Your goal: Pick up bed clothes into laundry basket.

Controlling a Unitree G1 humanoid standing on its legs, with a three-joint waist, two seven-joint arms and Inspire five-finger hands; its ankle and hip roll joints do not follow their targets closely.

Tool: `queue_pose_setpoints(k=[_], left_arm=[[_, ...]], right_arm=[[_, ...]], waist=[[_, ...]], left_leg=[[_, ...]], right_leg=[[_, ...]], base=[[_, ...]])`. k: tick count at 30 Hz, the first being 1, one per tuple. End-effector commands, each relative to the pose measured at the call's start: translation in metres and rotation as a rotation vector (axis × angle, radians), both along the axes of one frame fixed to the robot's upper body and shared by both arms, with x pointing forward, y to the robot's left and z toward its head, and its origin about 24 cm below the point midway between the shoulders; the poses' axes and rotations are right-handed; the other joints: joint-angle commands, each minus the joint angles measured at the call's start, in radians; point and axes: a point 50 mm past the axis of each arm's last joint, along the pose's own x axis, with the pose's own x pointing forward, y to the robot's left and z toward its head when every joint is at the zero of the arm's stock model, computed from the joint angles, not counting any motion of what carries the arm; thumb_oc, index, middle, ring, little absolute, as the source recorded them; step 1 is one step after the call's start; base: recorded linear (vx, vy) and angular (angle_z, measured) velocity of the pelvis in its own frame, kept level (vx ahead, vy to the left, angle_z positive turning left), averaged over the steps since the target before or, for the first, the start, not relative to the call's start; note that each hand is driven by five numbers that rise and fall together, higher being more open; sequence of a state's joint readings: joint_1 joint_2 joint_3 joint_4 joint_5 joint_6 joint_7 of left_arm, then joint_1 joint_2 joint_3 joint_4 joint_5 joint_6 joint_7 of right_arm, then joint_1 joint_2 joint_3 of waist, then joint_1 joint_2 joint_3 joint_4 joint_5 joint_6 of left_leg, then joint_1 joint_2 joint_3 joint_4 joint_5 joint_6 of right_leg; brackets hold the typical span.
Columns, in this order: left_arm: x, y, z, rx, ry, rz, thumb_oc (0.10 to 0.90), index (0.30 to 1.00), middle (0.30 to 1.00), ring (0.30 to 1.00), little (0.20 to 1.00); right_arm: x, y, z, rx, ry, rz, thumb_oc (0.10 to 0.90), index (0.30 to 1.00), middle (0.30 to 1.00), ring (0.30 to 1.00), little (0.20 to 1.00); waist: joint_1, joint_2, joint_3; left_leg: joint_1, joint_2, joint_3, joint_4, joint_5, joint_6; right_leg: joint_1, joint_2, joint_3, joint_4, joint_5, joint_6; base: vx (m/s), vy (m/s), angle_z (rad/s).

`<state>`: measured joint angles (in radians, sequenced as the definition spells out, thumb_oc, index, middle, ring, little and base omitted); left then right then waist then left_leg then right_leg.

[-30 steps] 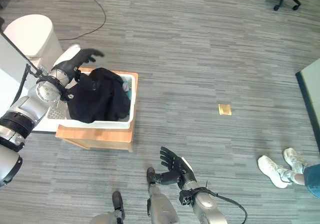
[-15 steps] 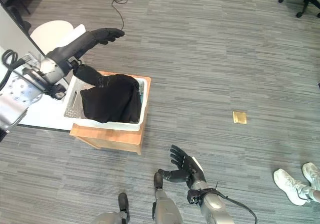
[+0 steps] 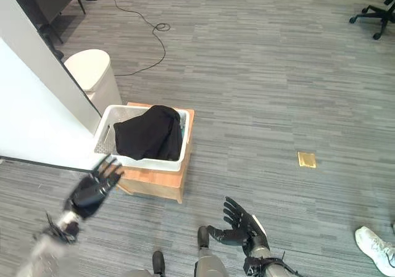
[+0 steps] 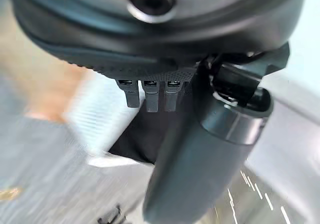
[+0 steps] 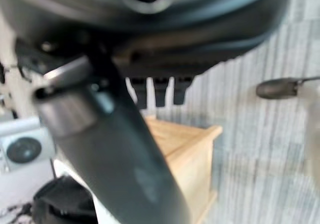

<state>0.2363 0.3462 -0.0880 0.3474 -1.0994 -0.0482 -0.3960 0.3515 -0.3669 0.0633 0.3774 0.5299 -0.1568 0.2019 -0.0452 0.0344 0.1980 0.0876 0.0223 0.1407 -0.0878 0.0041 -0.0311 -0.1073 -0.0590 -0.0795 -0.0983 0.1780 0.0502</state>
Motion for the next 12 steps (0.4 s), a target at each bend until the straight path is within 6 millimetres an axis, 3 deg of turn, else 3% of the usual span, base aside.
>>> queue_pose_setpoints(k=[1,5,8,12], left_arm=[[0.009,-0.003,0.002,0.055,-0.06,0.031,0.8,0.9,0.9,0.9,0.9],[0.003,-0.023,-0.025,0.194,0.087,-0.008,0.8,0.9,0.9,0.9,0.9],[0.007,-0.031,-0.028,0.241,0.096,-0.04,0.8,0.9,0.9,0.9,0.9],[0.024,-0.036,-0.015,0.303,0.03,-0.053,0.8,0.9,0.9,0.9,0.9]], right_arm=[[0.001,-0.006,0.015,-0.061,-0.103,-0.011,0.8,0.9,0.9,0.9,0.9],[-0.001,-0.006,0.001,-0.144,-0.025,-0.029,0.8,0.9,0.9,0.9,0.9],[0.005,-0.002,0.003,-0.142,-0.037,-0.019,0.8,0.9,0.9,0.9,0.9],[0.018,0.001,0.013,-0.155,-0.098,0.008,0.8,0.9,0.9,0.9,0.9]], waist=[[0.013,-0.029,-0.076],[0.012,-0.03,-0.075],[0.006,-0.029,-0.073],[0.003,-0.026,-0.078]], left_leg=[[-0.062,0.006,-0.039,0.0,0.018,-0.016],[-0.052,0.001,-0.037,0.0,0.013,-0.006],[-0.045,-0.001,-0.031,0.0,0.01,-0.003],[-0.04,-0.004,-0.03,0.001,0.004,0.001]], right_leg=[[0.167,-0.086,-0.031,0.06,-0.201,0.107],[0.164,-0.091,-0.019,0.078,-0.207,0.106],[0.162,-0.093,-0.012,0.085,-0.209,0.107],[0.162,-0.095,-0.008,0.088,-0.209,0.108]], base=[[-0.02,-0.02,0.07],[0.0,-0.002,0.05],[0.0,0.0,0.0],[0.0,0.004,-0.02]])
